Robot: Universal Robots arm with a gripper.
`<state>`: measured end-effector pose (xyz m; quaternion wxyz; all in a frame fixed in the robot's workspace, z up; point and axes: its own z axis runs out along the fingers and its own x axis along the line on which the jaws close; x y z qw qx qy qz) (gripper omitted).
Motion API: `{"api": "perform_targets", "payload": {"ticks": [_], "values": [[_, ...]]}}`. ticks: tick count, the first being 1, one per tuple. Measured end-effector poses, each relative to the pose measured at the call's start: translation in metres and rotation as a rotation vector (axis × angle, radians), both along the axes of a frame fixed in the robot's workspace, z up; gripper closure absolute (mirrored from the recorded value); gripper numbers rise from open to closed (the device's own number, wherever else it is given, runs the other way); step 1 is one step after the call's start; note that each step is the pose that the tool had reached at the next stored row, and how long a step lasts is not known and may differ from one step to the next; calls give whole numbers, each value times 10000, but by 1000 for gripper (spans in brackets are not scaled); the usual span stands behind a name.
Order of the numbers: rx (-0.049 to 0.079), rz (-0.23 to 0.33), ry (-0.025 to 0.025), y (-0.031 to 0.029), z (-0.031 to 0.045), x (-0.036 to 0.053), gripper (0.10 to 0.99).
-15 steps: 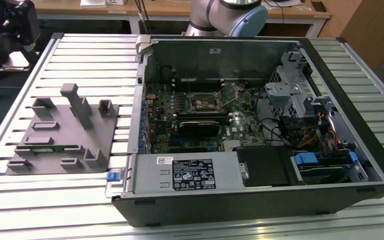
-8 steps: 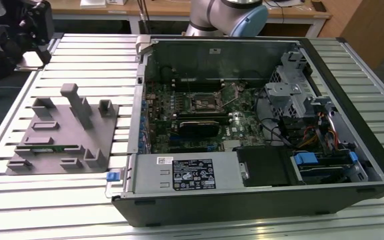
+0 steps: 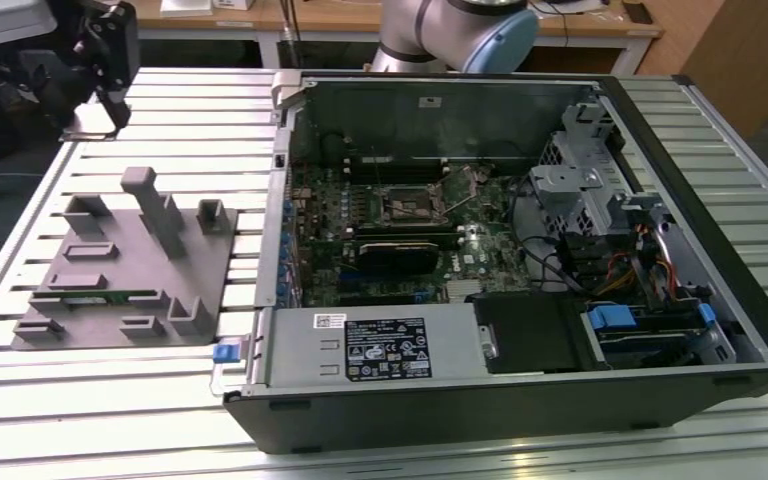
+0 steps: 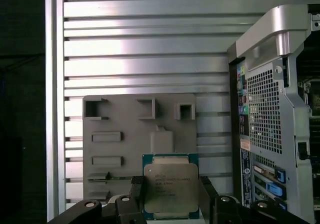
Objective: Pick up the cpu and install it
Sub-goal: 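Pick up the cpu and move it towards the insertion slot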
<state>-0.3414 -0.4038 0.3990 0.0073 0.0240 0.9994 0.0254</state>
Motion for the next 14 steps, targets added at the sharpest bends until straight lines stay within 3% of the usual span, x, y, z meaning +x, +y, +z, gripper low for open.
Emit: {"api": "perform_targets", "payload": {"ticks": [14], "values": [[0, 1, -1, 6, -1, 314, 561]]}}
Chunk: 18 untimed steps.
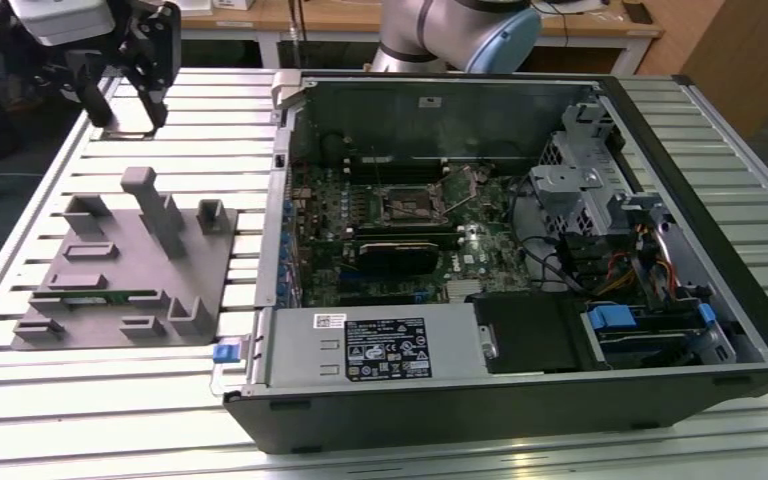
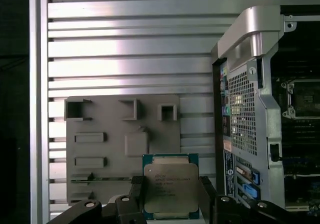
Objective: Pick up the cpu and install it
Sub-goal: 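Pick up the cpu and move it towards the insertion slot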
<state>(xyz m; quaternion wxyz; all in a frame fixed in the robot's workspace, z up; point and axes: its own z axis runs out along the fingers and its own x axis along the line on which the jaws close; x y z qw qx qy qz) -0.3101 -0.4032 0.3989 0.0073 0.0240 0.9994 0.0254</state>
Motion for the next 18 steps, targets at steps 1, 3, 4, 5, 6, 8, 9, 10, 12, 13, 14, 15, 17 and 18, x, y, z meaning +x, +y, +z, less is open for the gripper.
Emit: {"api": "perform_targets", "payload": {"ticks": [1, 3, 4, 5, 6, 8, 9, 10, 12, 13, 14, 15, 17, 18], "values": [[0, 0, 0, 1, 0, 21, 561], [0, 1, 1, 1, 0, 64, 561], [-1, 1, 1, 1, 0, 84, 561], [0, 1, 0, 2, 0, 101, 561], [0, 1, 0, 3, 0, 117, 561], [0, 1, 1, 8, 0, 145, 561], [-1, 1, 1, 13, -1, 157, 561], [0, 1, 1, 21, -1, 167, 561], [0, 1, 0, 35, -2, 186, 561], [0, 2, 0, 43, -2, 196, 561], [-1, 3, 0, 50, -3, 205, 561], [-1, 5, 1, 57, -3, 215, 561], [0, 8, 0, 71, -4, 237, 561], [0, 9, 0, 77, -4, 248, 561]]}}
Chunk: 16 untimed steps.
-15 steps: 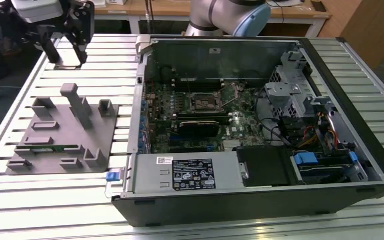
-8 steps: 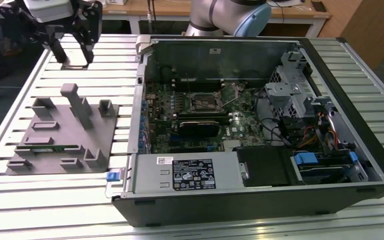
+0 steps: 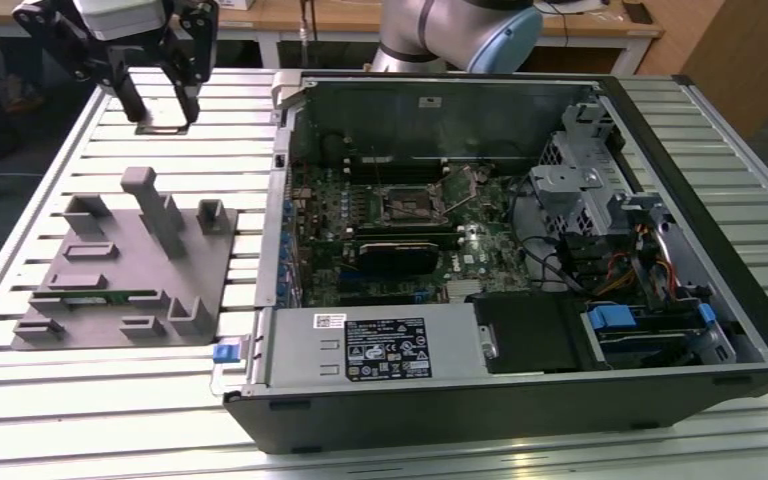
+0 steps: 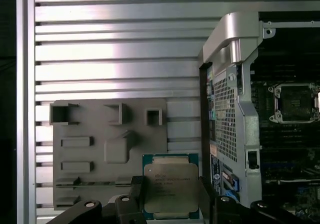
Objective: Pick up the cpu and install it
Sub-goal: 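Pick up the cpu and move it towards the insertion slot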
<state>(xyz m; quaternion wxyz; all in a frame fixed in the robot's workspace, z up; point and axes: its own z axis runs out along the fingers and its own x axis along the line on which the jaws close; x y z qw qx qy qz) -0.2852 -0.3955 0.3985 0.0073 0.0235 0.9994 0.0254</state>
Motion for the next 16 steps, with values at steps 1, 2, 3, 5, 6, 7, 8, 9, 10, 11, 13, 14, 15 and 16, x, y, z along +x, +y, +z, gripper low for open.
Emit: {"api": "perform_targets", "payload": {"ticks": [1, 2, 3, 5, 6, 7, 8, 9, 10, 11, 13, 14, 15, 16], "values": [[0, 2, 1, 7, 0, 12, 561], [0, 2, 1, 13, 0, 22, 561], [-1, 3, 0, 20, -1, 33, 561], [0, 5, 1, 32, -2, 55, 561], [-1, 7, 1, 38, -2, 66, 561], [-1, 7, 1, 44, -2, 76, 561], [0, 8, 0, 50, -3, 87, 561], [-1, 9, 1, 56, -3, 99, 561], [0, 11, 0, 61, -3, 110, 561], [0, 12, 0, 67, -4, 122, 561], [-1, 14, 1, 77, -4, 148, 561], [0, 16, 0, 82, -5, 159, 561], [0, 16, 0, 88, -5, 169, 561], [1, 18, -1, 95, -6, 180, 561]]}}
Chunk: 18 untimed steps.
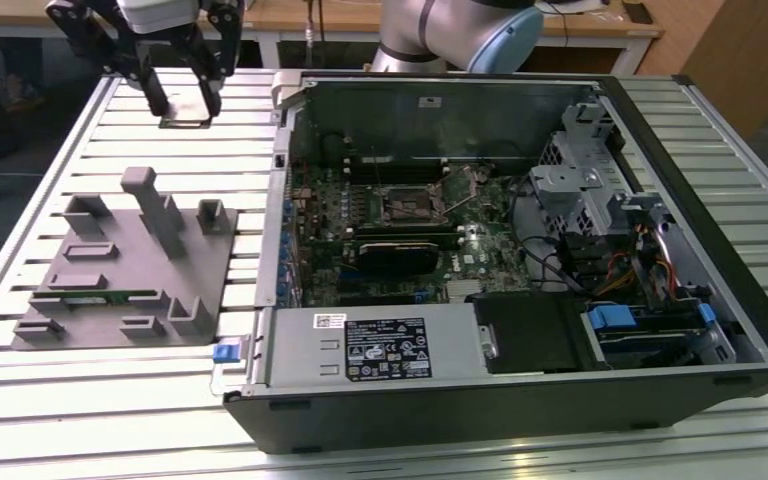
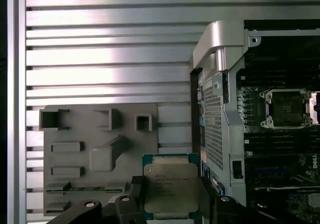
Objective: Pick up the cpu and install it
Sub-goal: 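Pick up the cpu and move it towards the insertion slot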
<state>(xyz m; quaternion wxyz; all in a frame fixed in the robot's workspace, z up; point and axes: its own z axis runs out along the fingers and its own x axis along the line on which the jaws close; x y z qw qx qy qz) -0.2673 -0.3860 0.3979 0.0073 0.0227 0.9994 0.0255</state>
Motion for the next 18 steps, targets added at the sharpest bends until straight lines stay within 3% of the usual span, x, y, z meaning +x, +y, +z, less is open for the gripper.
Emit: {"api": "perform_targets", "payload": {"ticks": [18], "values": [[-1, 33, 1, 104, -8, 183, 561]]}}
